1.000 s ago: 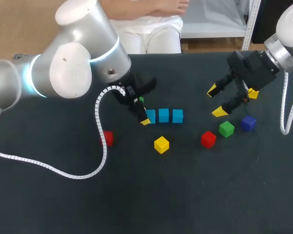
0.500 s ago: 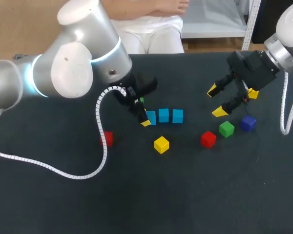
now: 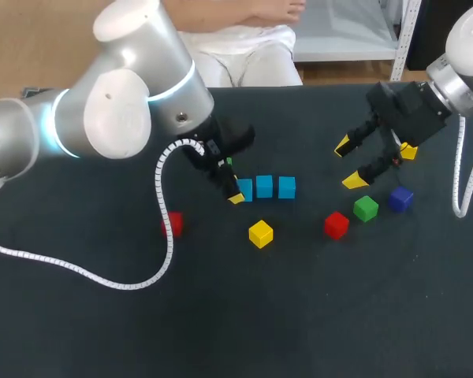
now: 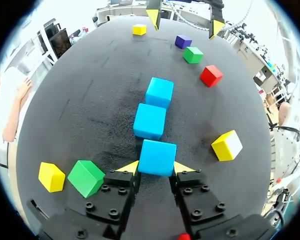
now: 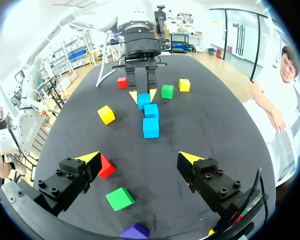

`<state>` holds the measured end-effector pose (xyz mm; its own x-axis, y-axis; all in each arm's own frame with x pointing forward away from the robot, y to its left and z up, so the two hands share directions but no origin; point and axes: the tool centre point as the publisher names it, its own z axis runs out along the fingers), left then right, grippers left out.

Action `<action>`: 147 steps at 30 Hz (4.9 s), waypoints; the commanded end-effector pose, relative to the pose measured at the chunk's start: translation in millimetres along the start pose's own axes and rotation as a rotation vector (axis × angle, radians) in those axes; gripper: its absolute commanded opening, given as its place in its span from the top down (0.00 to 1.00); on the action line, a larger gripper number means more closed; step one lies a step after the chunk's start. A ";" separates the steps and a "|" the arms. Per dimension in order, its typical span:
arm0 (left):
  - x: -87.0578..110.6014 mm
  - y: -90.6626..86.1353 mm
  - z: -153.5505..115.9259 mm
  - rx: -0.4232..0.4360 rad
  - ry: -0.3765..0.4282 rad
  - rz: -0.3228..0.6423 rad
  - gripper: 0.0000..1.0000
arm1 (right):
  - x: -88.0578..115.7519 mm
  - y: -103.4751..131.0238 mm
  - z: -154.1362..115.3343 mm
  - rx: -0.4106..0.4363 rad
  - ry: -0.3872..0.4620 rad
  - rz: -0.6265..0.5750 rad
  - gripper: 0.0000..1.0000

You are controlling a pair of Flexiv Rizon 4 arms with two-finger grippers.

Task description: Place the blue cubes, place green cubes on the blue cubes, place the yellow cubes on the green cubes, then place the red cubes on the yellow cubes, and place purple cube on the red cubes.

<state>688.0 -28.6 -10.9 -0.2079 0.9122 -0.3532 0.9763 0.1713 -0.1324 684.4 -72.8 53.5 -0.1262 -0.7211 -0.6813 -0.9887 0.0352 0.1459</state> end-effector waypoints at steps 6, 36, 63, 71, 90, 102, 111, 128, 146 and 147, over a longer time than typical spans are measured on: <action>1.0 2.5 0.1 0.005 -0.006 -0.002 1.00 | 0.3 1.3 -0.4 0.003 -0.002 -0.001 0.00; 1.7 6.0 1.0 0.001 -0.012 -0.002 1.00 | 0.3 1.3 -0.4 0.003 -0.002 -0.001 0.00; 3.6 5.9 0.2 -0.001 -0.017 -0.013 0.00 | 0.3 1.3 -0.4 0.003 -0.002 -0.001 0.00; 1.5 11.9 -1.9 -0.013 -0.014 0.026 0.00 | 0.3 1.3 -0.4 0.003 -0.002 -0.001 0.00; 0.7 14.9 -2.1 -0.010 -0.042 0.061 0.55 | 0.3 1.3 -0.4 0.003 -0.002 -0.001 0.00; -3.0 15.0 -0.7 -0.014 -0.048 0.078 0.81 | 0.3 1.3 -0.4 0.003 -0.002 -0.001 0.00; 4.0 7.1 -4.2 -0.038 -0.044 0.044 1.00 | 0.3 1.3 -0.4 0.003 -0.002 -0.001 0.00; 1.3 11.5 -6.0 -0.060 -0.037 0.024 1.00 | 0.3 1.3 -0.4 0.003 -0.002 -0.001 0.00; 1.6 15.5 -6.5 -0.073 -0.034 -0.003 1.00 | 0.3 1.3 -0.4 0.003 -0.002 -0.001 0.00; 1.6 15.5 -6.3 -0.071 -0.035 -0.002 1.00 | 0.3 1.3 -0.4 0.003 -0.002 -0.001 0.00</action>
<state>701.5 -22.1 -7.3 -0.2126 0.8980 -0.3852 0.9769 0.2040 -0.0636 684.4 -72.8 53.5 -0.1262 -0.7211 -0.6813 -0.9887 0.0352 0.1459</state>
